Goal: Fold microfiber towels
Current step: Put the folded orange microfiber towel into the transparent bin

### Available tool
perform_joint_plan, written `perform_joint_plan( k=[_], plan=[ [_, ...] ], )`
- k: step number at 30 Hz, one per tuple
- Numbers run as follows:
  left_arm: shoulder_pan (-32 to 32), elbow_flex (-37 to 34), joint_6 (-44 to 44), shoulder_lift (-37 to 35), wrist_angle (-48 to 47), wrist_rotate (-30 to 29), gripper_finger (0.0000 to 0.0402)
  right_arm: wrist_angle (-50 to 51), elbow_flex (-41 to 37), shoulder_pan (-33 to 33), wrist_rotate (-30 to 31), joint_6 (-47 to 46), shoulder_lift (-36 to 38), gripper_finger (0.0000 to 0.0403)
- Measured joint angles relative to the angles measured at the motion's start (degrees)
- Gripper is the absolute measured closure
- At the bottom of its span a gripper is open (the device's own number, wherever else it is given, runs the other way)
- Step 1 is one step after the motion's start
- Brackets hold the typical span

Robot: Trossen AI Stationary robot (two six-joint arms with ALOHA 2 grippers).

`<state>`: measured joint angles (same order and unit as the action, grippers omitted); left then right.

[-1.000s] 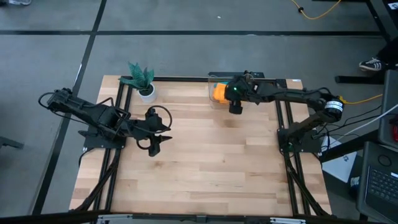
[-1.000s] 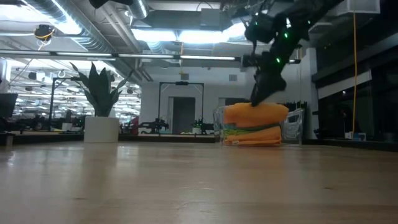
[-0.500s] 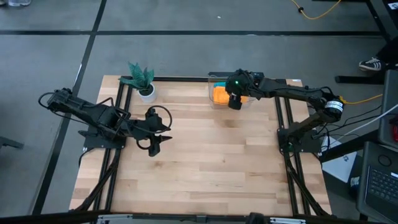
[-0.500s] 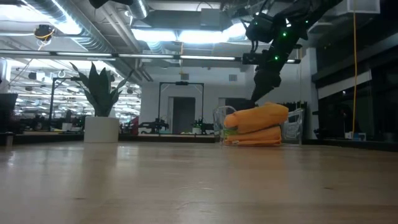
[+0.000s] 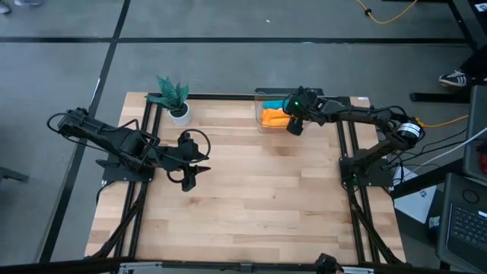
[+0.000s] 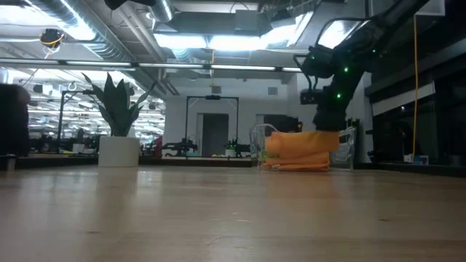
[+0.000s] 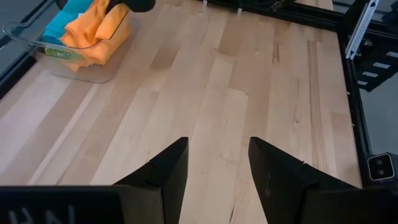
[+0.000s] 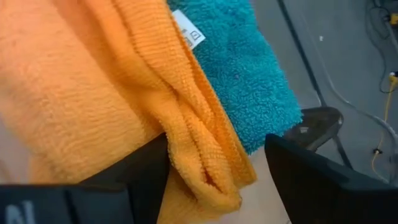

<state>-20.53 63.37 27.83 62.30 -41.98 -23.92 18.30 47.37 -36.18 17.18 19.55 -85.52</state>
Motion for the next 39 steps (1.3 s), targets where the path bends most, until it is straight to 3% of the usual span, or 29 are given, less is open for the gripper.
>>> perform_joint_plan(
  k=[8,14,30,39],
  plan=[
    [0.0,0.0,0.0,0.0,0.0,0.0,0.0240,2.8,5.8,0.0,3.3,0.0,2.4,0.0142],
    [0.0,0.0,0.0,0.0,0.0,0.0,0.0240,8.5,11.0,0.1,-3.8,-3.1,3.6,0.0142],
    [0.0,0.0,0.0,3.1,-0.5,0.0,0.0240,3.3,1.2,-0.1,-1.7,-4.2,2.6,0.0142],
    [0.0,0.0,-0.5,3.9,-0.4,0.0,0.0240,8.9,12.5,1.2,-1.0,-10.4,2.8,0.0142]
  ],
)
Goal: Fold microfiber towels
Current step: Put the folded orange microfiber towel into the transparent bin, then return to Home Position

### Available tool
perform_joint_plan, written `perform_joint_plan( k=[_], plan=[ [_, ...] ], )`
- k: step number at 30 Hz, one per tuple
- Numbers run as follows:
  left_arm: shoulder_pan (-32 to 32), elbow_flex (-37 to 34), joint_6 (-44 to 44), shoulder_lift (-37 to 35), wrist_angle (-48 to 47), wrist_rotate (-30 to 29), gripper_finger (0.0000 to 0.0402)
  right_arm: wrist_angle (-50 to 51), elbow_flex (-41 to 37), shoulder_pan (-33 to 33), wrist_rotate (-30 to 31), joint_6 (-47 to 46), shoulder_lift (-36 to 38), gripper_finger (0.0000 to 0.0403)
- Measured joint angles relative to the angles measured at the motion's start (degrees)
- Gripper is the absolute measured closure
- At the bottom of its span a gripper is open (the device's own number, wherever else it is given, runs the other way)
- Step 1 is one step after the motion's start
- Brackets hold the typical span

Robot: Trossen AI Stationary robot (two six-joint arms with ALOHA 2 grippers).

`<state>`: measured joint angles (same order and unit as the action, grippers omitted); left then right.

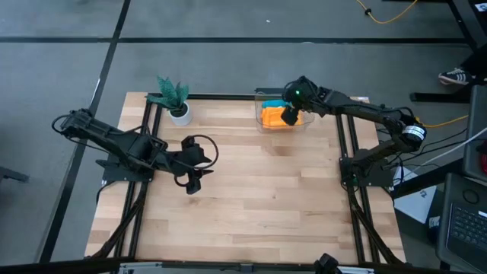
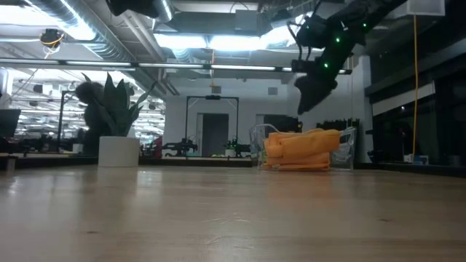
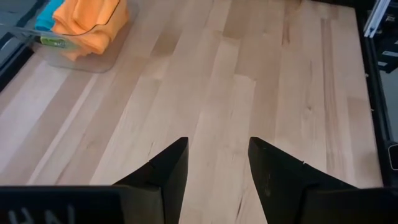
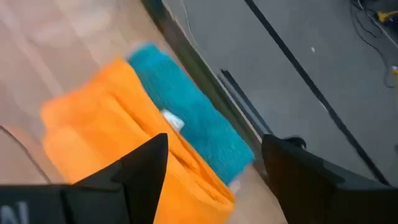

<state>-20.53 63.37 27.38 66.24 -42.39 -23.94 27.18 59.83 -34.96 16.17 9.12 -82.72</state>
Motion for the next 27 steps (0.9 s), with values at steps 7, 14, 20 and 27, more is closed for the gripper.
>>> perform_joint_plan(
  k=[7,14,20,27],
  plan=[
    [0.0,0.0,0.0,0.0,-0.4,0.0,0.0240,2.3,-2.6,0.0,-0.8,-4.4,-2.5,0.0142],
    [0.0,0.0,0.0,0.0,-0.7,0.0,0.0240,1.8,-5.8,0.1,-0.8,-5.9,-7.5,0.0142],
    [0.0,0.0,0.0,0.0,-0.6,0.0,0.0240,3.3,-4.8,0.4,-0.8,-5.9,-8.8,0.0142],
    [0.0,0.0,-0.7,0.0,-0.6,0.0,0.0240,14.9,6.7,2.1,-0.8,-6.1,-6.0,0.0142]
  ],
)
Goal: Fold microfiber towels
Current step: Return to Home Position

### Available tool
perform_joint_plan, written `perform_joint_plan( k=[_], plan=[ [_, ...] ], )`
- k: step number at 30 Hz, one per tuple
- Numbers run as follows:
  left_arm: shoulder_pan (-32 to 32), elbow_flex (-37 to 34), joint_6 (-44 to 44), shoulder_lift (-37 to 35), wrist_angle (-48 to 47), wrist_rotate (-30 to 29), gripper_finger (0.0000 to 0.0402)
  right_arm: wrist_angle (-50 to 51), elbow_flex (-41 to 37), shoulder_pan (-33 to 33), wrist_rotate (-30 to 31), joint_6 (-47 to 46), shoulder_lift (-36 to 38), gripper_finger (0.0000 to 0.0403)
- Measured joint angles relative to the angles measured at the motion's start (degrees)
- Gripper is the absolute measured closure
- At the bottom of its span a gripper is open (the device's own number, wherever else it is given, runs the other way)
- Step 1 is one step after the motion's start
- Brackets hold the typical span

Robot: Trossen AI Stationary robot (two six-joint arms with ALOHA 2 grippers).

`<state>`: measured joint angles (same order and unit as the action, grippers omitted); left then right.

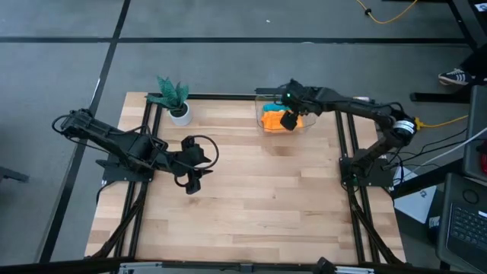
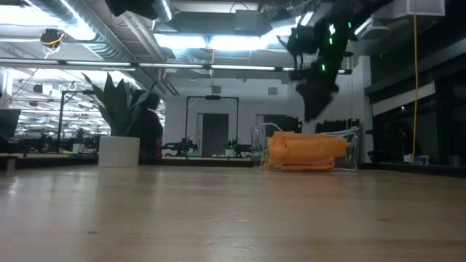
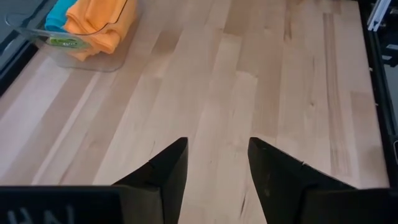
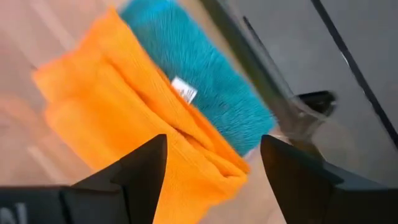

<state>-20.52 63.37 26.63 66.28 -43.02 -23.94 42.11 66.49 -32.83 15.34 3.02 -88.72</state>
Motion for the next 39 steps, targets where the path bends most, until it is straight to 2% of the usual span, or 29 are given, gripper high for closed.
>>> perform_joint_plan(
  k=[5,8,11,14,16,17,22,26,33,39],
  plan=[
    [0.0,0.0,-1.7,0.0,0.1,0.0,0.0240,10.4,10.0,1.2,-0.4,-5.4,0.9,0.0142],
    [0.0,0.0,-1.4,0.0,0.2,0.0,0.0240,10.1,14.3,1.6,-0.4,-6.6,0.9,0.0142],
    [0.0,0.0,-1.0,0.0,0.2,0.0,0.0240,10.3,17.3,2.0,-1.4,-13.7,0.9,0.0142],
    [0.0,-0.1,-4.4,-0.3,-2.6,1.5,0.0240,13.8,19.5,2.0,-10.6,-13.3,1.3,0.0142],
    [0.0,-0.1,-2.7,-2.0,-4.6,1.9,0.0240,18.2,19.3,2.4,-17.6,-13.5,2.7,0.0142],
    [0.0,-0.1,-1.8,-3.4,-5.4,1.9,0.0240,19.3,18.5,3.0,-19.2,-13.5,3.8,0.0142],
    [-0.6,-1.9,-3.7,-13.8,-5.6,-1.2,0.0240,17.2,7.5,8.7,-15.9,-17.5,15.3,0.0142],
    [-0.6,-9.9,-7.6,-24.9,1.4,-3.6,0.0240,8.2,-6.9,16.1,-15.1,-24.4,29.1,0.0142],
    [-0.6,-30.9,-15.2,-45.0,19.3,-3.3,0.0240,-17.0,-31.0,25.2,-14.9,-32.2,50.0,0.0142],
    [0.2,-41.6,-17.1,-56.6,23.2,-3.5,0.0240,-46.3,-49.2,31.2,-10.0,-29.7,60.1,0.0142]
  ],
)
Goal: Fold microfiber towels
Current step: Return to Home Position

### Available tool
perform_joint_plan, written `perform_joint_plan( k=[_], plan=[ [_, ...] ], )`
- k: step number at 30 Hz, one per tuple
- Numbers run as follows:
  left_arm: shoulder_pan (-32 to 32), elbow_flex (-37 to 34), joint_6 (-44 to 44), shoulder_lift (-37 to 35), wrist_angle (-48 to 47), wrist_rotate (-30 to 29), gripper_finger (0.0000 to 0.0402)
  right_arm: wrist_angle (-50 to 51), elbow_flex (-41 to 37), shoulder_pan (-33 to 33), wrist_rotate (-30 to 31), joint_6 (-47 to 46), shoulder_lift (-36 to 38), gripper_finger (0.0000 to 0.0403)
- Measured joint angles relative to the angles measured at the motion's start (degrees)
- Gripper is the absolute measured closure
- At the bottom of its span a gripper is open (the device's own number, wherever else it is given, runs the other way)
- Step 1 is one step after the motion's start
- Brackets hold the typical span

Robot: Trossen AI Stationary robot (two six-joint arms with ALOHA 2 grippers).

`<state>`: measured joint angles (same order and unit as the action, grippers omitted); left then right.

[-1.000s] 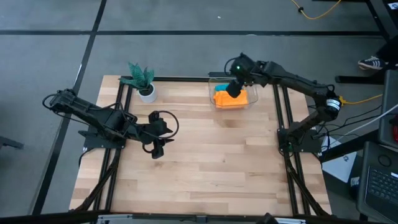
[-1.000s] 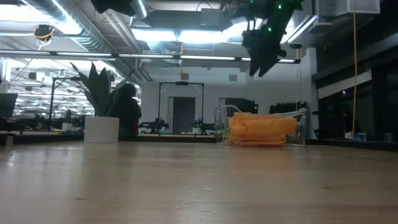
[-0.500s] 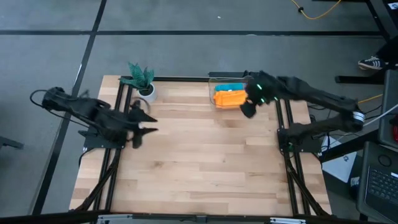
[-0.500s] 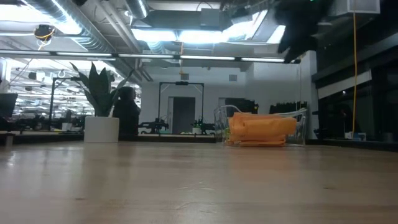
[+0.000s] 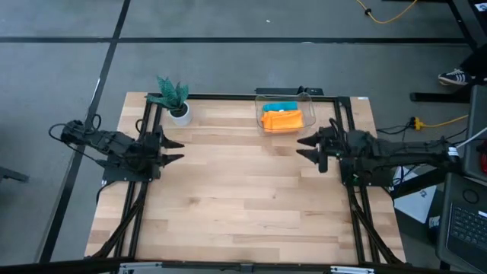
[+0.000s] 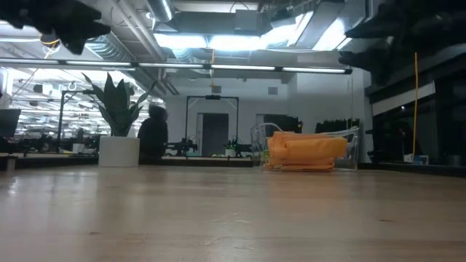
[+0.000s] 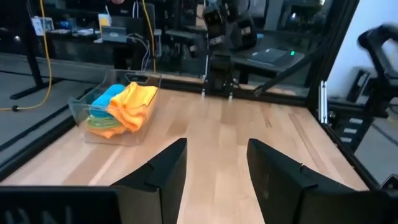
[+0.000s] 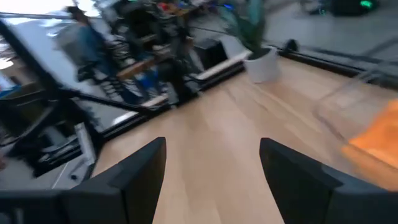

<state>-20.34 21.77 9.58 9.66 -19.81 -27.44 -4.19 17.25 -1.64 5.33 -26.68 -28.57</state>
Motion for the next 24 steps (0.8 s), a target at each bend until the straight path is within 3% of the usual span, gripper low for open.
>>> perform_joint_plan(
  k=[4,7,11,21,24],
  plan=[
    [0.1,-4.1,-0.7,-6.0,0.1,0.6,0.0240,-6.2,-6.8,3.2,1.8,2.6,4.0,0.0142],
    [0.1,-6.7,-1.2,-9.6,0.3,0.6,0.0240,-6.8,-9.8,5.2,8.2,3.1,6.2,0.0142],
    [0.2,-10.0,-0.8,-9.5,1.7,0.2,0.0240,-7.0,-13.5,7.1,15.0,4.5,7.1,0.0142],
    [0.2,-19.9,-6.3,-9.5,19.6,-0.2,0.0240,-10.7,-16.6,7.6,16.1,9.1,7.4,0.0142],
    [0.2,-21.0,-8.8,-9.3,22.7,2.7,0.0240,-10.6,-16.6,7.6,15.1,11.1,7.4,0.0142]
  ],
)
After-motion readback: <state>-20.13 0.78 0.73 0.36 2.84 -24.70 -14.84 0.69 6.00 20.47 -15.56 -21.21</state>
